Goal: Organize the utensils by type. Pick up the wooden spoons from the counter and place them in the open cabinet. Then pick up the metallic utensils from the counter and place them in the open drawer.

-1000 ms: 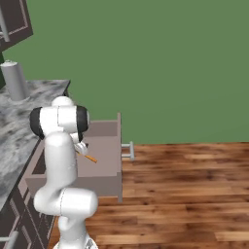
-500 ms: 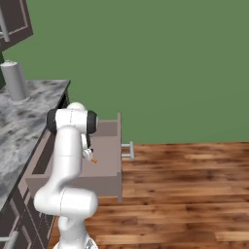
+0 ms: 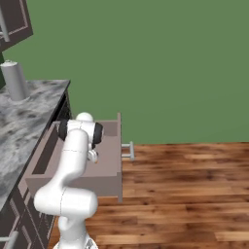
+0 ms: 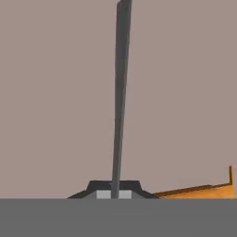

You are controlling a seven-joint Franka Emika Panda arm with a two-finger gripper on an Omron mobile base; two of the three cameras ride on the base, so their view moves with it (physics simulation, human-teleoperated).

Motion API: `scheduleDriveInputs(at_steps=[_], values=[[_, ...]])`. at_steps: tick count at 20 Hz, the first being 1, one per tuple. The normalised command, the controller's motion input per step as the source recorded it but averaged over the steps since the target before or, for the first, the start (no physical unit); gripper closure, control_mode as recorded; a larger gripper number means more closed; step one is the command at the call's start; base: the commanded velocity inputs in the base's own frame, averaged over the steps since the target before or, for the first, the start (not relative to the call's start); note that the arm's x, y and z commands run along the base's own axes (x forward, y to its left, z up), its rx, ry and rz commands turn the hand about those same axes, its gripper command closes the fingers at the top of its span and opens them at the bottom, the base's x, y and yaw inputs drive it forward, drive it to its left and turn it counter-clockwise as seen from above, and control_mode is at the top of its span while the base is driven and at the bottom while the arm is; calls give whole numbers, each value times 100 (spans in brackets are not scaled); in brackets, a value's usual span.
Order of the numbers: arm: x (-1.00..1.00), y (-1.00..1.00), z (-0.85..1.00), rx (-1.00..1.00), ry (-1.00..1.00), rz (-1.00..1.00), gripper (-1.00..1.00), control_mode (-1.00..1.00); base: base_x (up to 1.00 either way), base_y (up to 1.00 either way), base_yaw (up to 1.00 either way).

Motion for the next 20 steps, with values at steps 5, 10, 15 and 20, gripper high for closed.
scheduleDriveInputs(at_steps=[5, 10, 15, 20], values=[[35, 0, -44, 0, 12, -3, -100, -100, 0, 0, 0], [-16, -16, 1, 7, 0, -7, -100, -100, 0, 0, 0], [-10, -26, 28, 12, -2, -8, -100, -100, 0, 0, 0], [-1, -14, 39, 7, -1, -9, -100, -100, 0, 0, 0]])
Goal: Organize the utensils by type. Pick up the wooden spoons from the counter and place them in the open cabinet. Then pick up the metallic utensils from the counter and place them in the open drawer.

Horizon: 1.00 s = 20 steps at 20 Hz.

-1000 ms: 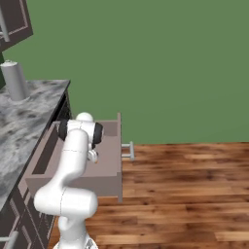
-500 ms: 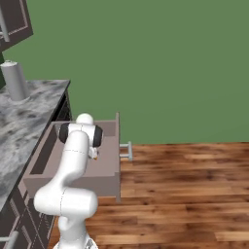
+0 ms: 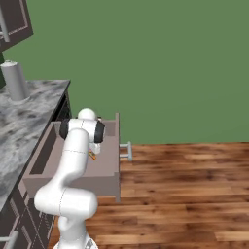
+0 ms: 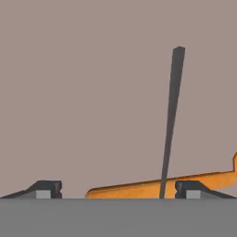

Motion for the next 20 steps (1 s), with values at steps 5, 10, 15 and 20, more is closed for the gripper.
scheduleDriveInputs(at_steps=[5, 10, 15, 20], values=[[-81, -9, 63, 5, -28, -7, -100, -100, 0, 0, 0], [-100, 0, 93, 3, -54, -2, -100, -100, 0, 0, 0], [-100, -17, 95, 7, -71, 0, -100, -100, 0, 0, 0], [-100, -34, 100, 11, -61, 0, -100, -100, 0, 0, 0]])
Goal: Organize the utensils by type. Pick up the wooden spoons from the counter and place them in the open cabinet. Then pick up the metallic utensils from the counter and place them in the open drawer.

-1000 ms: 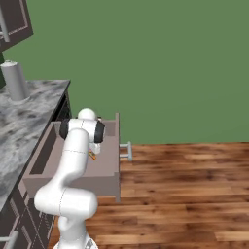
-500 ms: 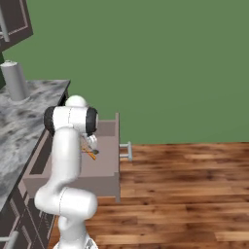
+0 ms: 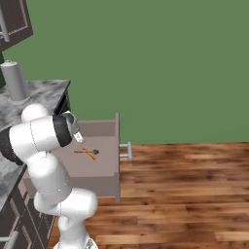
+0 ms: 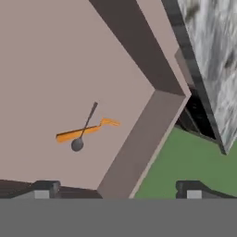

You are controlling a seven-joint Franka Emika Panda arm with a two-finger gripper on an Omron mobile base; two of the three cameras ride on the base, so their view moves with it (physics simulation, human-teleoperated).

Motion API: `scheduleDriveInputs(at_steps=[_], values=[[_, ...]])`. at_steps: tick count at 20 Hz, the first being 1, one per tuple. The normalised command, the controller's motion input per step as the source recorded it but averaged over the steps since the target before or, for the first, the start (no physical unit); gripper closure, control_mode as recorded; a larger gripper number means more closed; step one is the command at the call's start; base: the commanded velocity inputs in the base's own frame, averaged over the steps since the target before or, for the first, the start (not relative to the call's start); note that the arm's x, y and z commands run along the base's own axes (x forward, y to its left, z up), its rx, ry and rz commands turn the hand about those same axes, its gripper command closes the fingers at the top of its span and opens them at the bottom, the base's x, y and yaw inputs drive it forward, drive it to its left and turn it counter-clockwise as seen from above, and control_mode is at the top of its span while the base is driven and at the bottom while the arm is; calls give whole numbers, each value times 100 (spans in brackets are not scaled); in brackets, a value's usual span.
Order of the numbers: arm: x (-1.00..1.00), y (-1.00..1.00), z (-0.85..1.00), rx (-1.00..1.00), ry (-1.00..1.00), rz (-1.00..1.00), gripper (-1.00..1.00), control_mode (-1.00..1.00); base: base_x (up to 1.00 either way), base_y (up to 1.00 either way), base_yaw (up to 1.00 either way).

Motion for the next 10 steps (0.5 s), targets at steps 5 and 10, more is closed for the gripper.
scheduleDriveInputs(at_steps=[5, 10], values=[[-94, -51, 100, 15, -42, 0, -100, -100, 0, 0, 0], [-95, -81, 94, 15, -12, -5, -100, -100, 0, 0, 0]])
